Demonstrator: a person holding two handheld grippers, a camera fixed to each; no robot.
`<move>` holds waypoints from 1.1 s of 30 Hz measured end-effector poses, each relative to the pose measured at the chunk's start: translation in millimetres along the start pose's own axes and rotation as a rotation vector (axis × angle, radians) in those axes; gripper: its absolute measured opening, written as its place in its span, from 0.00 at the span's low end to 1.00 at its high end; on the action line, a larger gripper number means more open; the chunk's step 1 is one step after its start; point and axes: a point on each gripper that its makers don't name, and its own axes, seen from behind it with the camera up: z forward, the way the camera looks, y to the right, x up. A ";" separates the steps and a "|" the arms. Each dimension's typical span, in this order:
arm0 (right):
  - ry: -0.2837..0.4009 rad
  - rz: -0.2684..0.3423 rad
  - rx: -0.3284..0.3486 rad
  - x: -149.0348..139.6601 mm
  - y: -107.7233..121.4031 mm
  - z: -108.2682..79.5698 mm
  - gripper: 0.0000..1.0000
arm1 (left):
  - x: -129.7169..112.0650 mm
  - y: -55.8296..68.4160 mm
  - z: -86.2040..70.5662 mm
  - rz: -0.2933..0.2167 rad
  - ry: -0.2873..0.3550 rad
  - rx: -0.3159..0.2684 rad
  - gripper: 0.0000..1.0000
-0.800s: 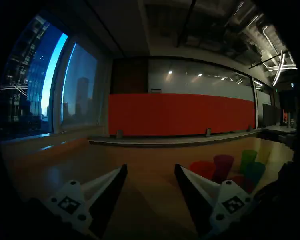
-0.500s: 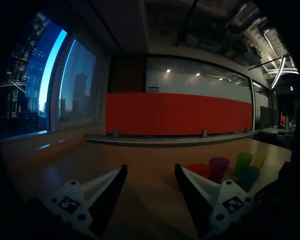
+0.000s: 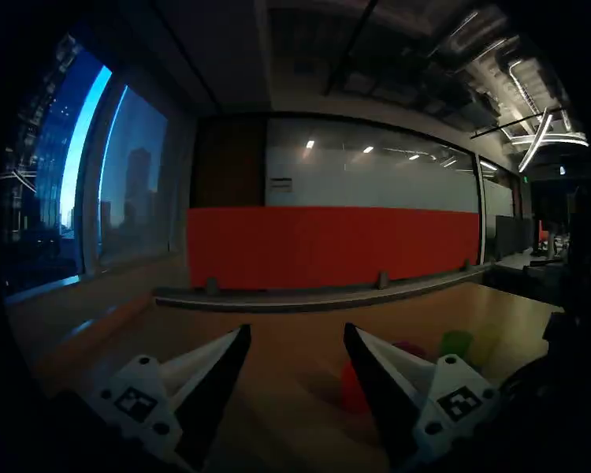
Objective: Pour water
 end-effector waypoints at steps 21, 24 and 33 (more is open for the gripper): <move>0.026 -0.026 0.060 103.6 -13.9 7.0 1.00 | 130.5 14.8 20.6 0.036 0.054 -0.075 0.87; 0.026 -0.034 0.080 103.7 -17.7 6.6 1.00 | 130.6 17.9 20.8 0.033 0.046 -0.092 0.87; 0.024 -0.014 0.210 108.6 -36.7 -1.4 1.00 | 120.0 35.3 22.9 0.027 -0.002 -0.178 0.87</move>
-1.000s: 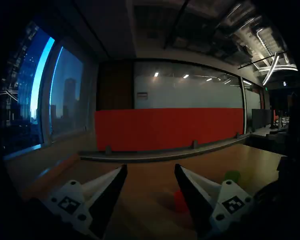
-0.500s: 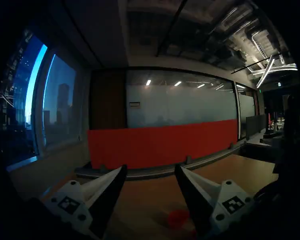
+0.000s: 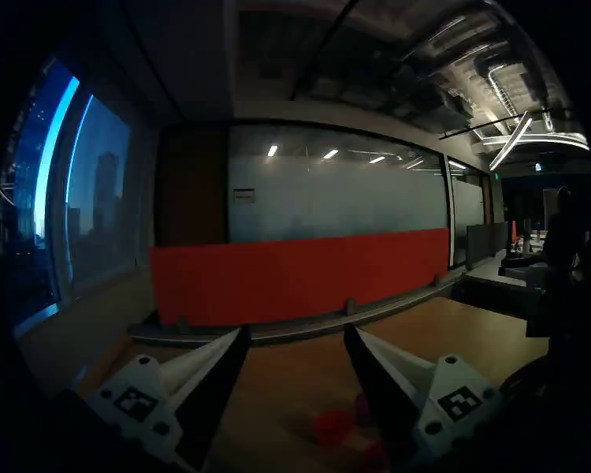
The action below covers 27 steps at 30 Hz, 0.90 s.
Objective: Pour water
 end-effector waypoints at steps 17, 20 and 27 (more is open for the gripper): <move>-0.007 0.018 0.259 17.5 -46.9 -12.7 1.00 | 15.3 60.1 -6.5 -0.022 -0.001 -0.269 0.87; -0.010 0.004 0.280 18.1 -52.1 -15.7 1.00 | 14.4 64.5 -7.0 -0.008 -0.007 -0.286 0.87; -0.043 -0.011 0.321 14.0 -59.7 -19.6 1.00 | 7.4 80.1 -10.3 0.013 -0.032 -0.347 0.87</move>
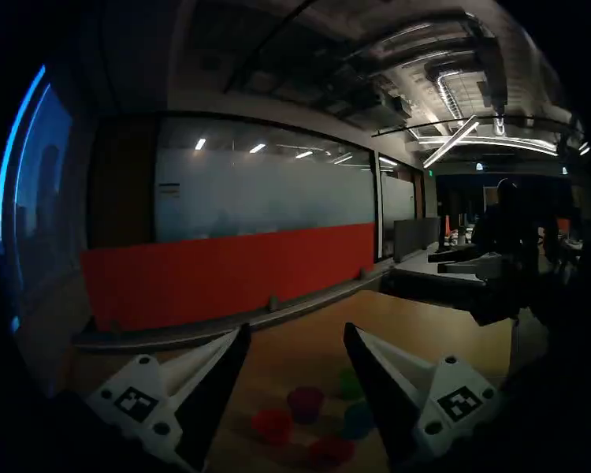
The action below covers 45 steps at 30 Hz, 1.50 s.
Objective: Pour water
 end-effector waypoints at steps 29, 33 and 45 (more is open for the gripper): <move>-0.126 -0.043 0.057 -39.2 -8.2 4.7 1.00 | -74.4 37.9 20.5 0.041 -0.201 -0.186 0.87; -0.152 -0.041 0.056 -50.2 -3.6 5.8 1.00 | -88.0 40.6 23.9 0.045 -0.228 -0.204 0.87; -0.211 -0.060 0.060 -73.6 0.3 10.9 1.00 | -123.2 50.3 32.9 0.050 -0.303 -0.255 0.87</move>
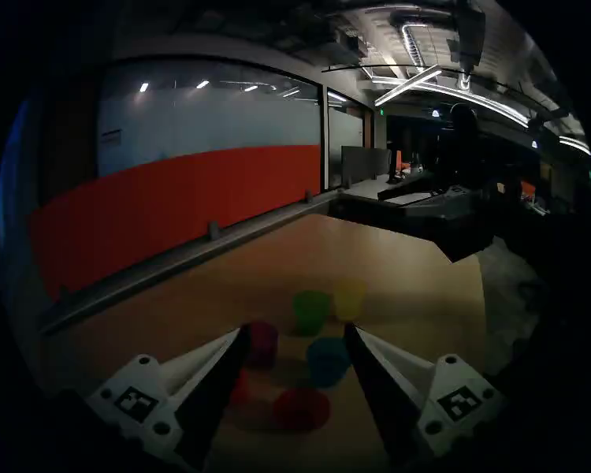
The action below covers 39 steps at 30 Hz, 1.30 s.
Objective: Pour water
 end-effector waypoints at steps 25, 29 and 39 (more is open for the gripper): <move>-0.059 -0.017 0.018 -33.0 2.8 24.1 0.99 | -74.8 37.2 61.0 0.025 -0.192 -0.118 0.87; -0.064 -0.015 0.016 -36.5 5.1 25.8 0.99 | -83.0 42.8 70.2 0.024 -0.213 -0.126 0.87; -0.073 -0.019 0.013 -40.7 9.6 27.5 0.99 | -103.9 45.8 90.4 0.034 -0.285 -0.120 0.87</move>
